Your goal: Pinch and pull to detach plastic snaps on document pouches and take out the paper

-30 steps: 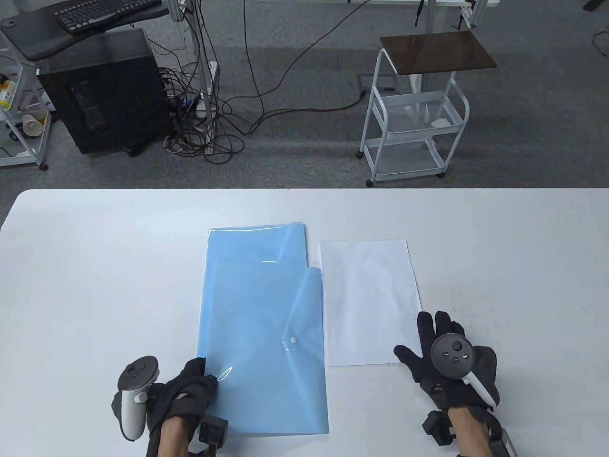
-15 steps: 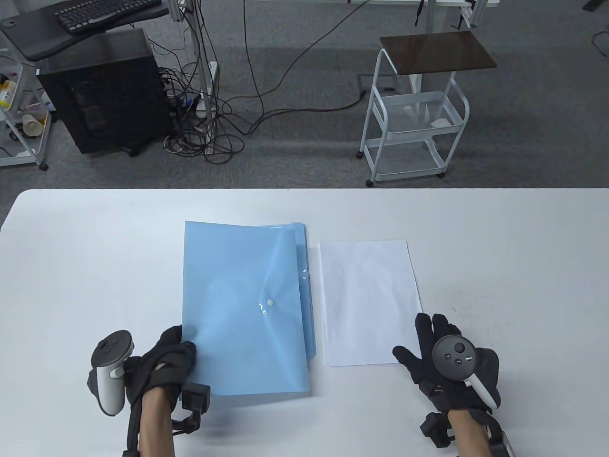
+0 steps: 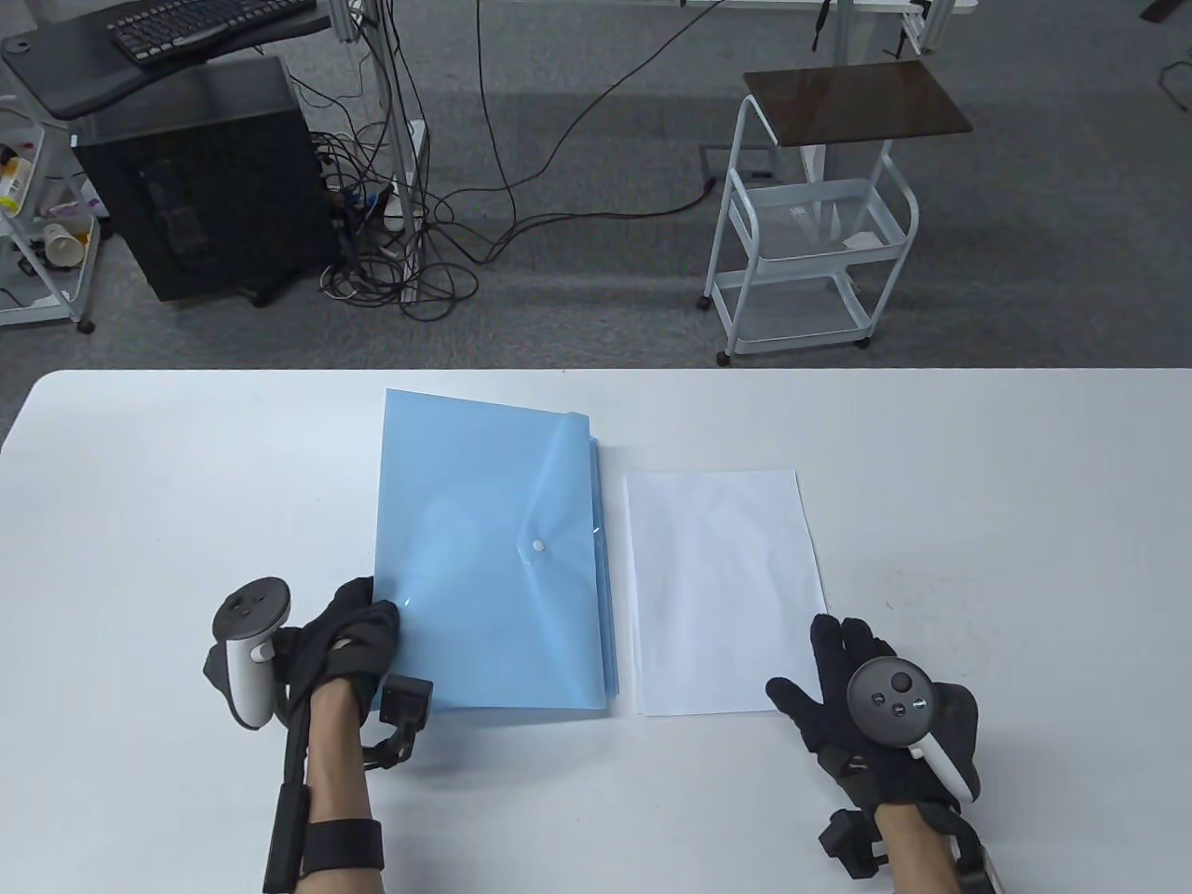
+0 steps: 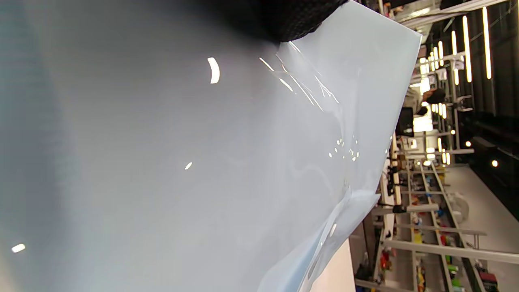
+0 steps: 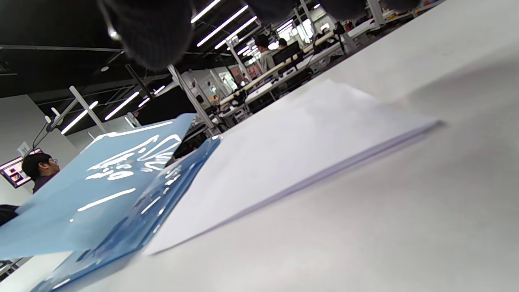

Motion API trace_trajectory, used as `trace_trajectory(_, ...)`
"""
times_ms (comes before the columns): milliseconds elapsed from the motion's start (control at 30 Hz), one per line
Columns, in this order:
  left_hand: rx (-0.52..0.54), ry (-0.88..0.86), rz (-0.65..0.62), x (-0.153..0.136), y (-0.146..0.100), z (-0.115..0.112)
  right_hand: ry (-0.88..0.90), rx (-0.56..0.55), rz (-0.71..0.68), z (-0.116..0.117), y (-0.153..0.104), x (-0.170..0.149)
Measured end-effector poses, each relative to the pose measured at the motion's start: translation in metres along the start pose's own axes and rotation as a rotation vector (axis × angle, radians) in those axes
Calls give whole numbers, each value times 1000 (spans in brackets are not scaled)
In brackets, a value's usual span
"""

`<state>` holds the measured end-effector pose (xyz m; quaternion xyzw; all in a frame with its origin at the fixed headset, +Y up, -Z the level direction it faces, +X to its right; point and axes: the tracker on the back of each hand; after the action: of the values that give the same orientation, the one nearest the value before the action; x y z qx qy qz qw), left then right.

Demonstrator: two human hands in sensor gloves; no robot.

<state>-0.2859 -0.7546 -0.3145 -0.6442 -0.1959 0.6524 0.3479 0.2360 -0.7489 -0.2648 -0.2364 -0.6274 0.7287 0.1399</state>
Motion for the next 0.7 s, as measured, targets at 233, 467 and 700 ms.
trace_trajectory(233,33,49,44,-2,21,-11,-8,8,1,1,0,2)
trace_trajectory(467,120,121,51,-2,28,-17,-9,14,-3,1,-1,2)
trace_trajectory(700,337,281,50,-1,17,-10,-11,22,-5,2,-1,3)
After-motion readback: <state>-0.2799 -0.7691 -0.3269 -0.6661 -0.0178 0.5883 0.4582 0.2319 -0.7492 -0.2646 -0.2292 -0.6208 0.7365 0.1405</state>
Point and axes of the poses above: the tracker on the back of each hand, its own x axis roughly to the thumb side, its own y axis roughly from the wrist to the fingertips, z = x × y, and after that the axes turned 12 degrees about z, right-handed
